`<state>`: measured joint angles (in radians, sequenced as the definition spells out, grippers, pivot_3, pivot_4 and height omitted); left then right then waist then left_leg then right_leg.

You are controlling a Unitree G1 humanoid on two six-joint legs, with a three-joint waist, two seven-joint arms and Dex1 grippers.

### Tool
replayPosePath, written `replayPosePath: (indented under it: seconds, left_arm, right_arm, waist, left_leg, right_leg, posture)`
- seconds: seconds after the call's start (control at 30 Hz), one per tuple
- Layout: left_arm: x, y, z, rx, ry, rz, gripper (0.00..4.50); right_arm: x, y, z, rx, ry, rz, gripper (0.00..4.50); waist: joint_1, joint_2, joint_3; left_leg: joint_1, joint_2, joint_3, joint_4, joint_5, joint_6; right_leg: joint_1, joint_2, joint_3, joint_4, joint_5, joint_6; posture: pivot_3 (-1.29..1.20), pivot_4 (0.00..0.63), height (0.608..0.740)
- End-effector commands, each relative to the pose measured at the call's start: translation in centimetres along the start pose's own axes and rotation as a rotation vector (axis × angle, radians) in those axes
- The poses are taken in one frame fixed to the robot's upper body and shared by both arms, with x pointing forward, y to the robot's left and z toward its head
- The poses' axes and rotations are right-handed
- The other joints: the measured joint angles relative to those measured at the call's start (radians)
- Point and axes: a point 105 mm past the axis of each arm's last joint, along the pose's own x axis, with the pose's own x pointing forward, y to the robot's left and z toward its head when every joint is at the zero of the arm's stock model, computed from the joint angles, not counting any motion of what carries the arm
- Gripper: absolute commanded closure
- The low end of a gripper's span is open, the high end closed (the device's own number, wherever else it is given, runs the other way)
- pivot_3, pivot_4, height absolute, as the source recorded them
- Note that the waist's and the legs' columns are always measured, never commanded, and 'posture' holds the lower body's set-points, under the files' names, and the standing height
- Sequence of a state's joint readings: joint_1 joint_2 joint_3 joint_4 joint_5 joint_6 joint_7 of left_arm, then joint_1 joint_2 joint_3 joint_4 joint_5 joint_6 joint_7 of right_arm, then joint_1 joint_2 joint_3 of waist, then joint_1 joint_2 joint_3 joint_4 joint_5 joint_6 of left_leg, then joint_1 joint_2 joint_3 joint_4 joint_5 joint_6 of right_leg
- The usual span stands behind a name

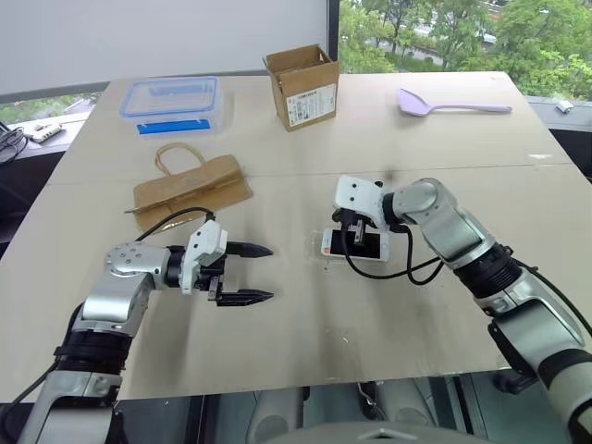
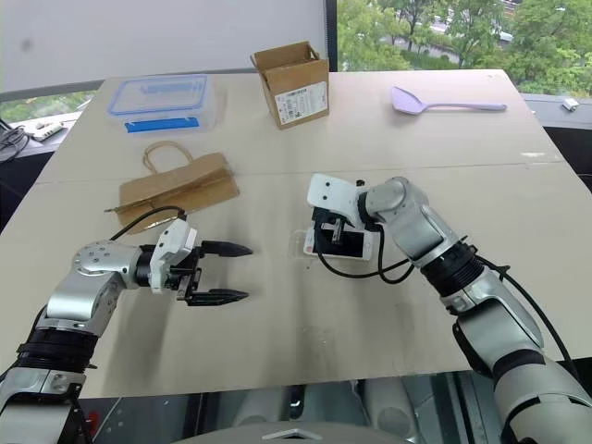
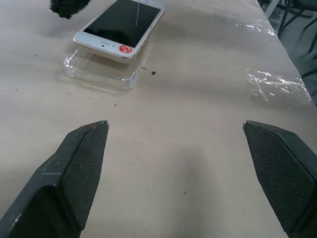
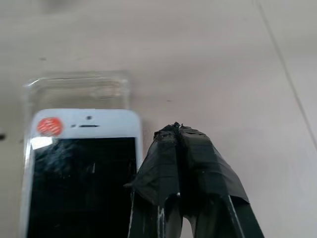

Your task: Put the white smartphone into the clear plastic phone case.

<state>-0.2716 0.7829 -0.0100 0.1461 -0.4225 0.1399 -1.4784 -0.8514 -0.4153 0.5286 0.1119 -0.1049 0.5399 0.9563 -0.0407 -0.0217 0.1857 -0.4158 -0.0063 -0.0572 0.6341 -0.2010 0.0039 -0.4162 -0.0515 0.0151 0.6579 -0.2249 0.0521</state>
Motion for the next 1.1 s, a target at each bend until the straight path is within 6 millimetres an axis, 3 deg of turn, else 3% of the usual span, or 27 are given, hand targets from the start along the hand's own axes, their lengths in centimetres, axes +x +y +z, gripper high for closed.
replayPosePath:
  seconds: [0.03,0.2,0.37,0.53,0.83,0.97,1.1]
  left_arm:
    - [-0.1,-0.1,0.8,0.037,-0.005,-0.001,0.0]
    - [0.0,-0.2,0.8,0.037,-0.007,-0.004,0.0]
    - [0.1,-0.1,0.9,0.037,-0.009,-0.005,0.0]
    - [0.2,0.0,1.0,0.036,-0.013,-0.005,0.0]
    - [0.2,0.0,1.1,0.036,-0.014,-0.002,0.0]
    - [0.3,0.0,1.1,0.038,-0.015,-0.003,0.0]
    - [0.3,0.0,1.2,0.038,-0.016,-0.006,0.0]
  right_arm:
    - [-0.5,0.3,1.3,-0.058,-0.04,0.015,4.44]
    - [-0.6,0.6,1.1,-0.069,-0.036,0.029,4.44]
    - [-0.4,-1.0,0.8,-0.042,-0.012,-0.068,4.44]
    - [0.1,0.2,0.0,-0.066,0.015,0.001,4.44]
    - [-0.2,1.1,0.8,-0.081,-0.033,0.057,4.44]
    - [-0.8,-0.8,1.8,-0.069,-0.083,-0.056,4.44]
    - [-2.3,-1.0,2.6,-0.035,-0.138,-0.053,4.44]
  waist:
    - [0.0,0.0,0.0]
    - [0.0,0.0,0.0]
    - [0.0,0.0,0.0]
    - [0.001,0.0,0.0]
    - [0.0,0.0,0.0]
    - [0.0,0.0,0.0]
    - [0.002,0.0,0.0]
  left_leg:
    - [0.0,0.0,0.0,0.0,0.0,0.0]
    - [0.0,0.0,0.0,0.0,0.0,0.0]
    - [0.0,0.0,0.0,0.0,0.0,0.0]
    - [0.0,0.0,0.0,0.0,0.0,0.0]
    - [0.0,0.0,0.0,0.0,0.0,0.0]
    - [0.0,0.0,0.0,0.0,0.0,0.0]
    - [0.0,0.0,0.0,0.0,0.0,0.0]
  right_leg:
    - [0.0,0.0,0.0,0.0,0.0,0.0]
    - [0.0,0.0,0.0,0.0,0.0,0.0]
    - [0.0,0.0,0.0,0.0,0.0,0.0]
    - [0.0,0.0,0.0,0.0,0.0,0.0]
    - [0.0,0.0,0.0,0.0,0.0,0.0]
    - [0.0,0.0,0.0,0.0,0.0,0.0]
    - [0.0,0.0,0.0,0.0,0.0,0.0]
  posture:
    - [0.0,0.15,0.74]
    - [0.0,0.15,0.74]
    - [0.0,0.15,0.74]
    - [0.0,0.15,0.74]
    - [0.0,0.15,0.74]
    - [0.0,0.15,0.74]
    - [0.0,0.15,0.74]
